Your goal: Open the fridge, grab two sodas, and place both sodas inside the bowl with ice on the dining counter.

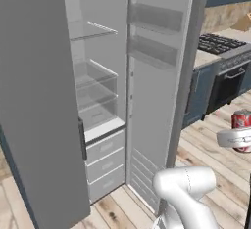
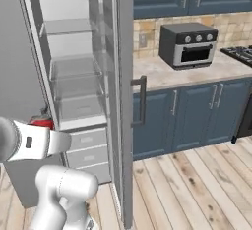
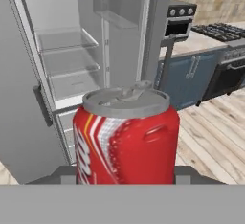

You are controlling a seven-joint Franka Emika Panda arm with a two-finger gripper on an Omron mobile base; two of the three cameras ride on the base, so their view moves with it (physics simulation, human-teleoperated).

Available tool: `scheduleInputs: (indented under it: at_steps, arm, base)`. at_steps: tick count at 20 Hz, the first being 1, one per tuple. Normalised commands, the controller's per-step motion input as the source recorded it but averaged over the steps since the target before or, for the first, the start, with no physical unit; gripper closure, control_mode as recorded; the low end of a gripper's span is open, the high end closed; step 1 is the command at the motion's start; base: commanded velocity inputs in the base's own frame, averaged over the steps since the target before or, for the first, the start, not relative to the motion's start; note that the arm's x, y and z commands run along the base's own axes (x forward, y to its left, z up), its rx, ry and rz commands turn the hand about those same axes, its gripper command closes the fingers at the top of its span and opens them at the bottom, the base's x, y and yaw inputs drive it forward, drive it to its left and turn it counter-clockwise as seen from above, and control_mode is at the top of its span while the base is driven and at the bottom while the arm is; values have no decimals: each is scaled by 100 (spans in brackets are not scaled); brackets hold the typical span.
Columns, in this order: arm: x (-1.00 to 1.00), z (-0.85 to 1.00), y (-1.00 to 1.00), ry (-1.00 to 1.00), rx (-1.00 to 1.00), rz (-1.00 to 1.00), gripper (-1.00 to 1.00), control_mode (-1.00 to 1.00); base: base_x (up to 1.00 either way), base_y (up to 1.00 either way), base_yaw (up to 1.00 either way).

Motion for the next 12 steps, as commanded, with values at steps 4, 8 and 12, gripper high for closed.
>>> scheduleInputs:
  at_steps: [4,8,12]
  arm:
    - [0,0,0,0,0,0,100,100]
    - [0,0,0,0,0,0,100,100]
    - [0,0,0,0,0,0,100,100]
  base:
    - [-18,-30,-60]
    - [-2,-25,-63]
    - [0,-37,-65]
